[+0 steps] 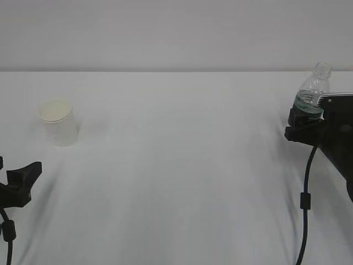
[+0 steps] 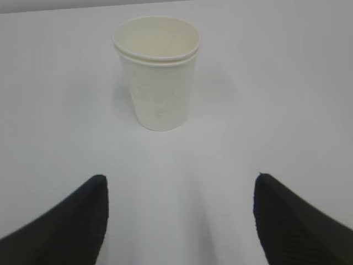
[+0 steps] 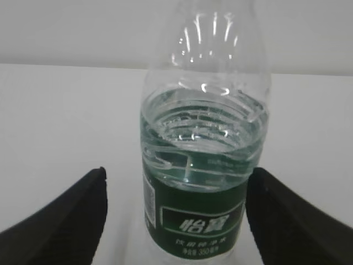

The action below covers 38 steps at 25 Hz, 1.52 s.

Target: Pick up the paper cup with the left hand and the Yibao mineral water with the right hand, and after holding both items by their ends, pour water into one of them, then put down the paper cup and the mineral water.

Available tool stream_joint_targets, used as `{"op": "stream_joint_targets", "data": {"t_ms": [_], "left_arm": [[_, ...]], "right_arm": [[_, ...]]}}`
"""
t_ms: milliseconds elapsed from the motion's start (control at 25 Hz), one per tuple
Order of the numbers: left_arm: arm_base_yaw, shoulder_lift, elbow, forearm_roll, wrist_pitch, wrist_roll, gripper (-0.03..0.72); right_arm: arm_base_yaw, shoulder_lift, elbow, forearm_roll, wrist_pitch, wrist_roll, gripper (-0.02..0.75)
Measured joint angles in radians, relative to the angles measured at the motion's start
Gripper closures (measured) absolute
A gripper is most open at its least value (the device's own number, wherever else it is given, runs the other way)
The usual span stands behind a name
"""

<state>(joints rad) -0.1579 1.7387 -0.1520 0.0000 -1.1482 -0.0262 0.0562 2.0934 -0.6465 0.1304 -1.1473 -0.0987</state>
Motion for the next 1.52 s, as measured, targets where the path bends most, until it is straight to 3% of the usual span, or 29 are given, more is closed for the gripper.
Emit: {"op": "stream_joint_targets", "data": {"t_ms": [1520], "left_arm": [[0.000,0.000,0.000,0.000,0.000,0.000,0.096]], "right_arm": [[0.000,0.121,-0.113,0.041,0.000,-0.015,0.145]]}}
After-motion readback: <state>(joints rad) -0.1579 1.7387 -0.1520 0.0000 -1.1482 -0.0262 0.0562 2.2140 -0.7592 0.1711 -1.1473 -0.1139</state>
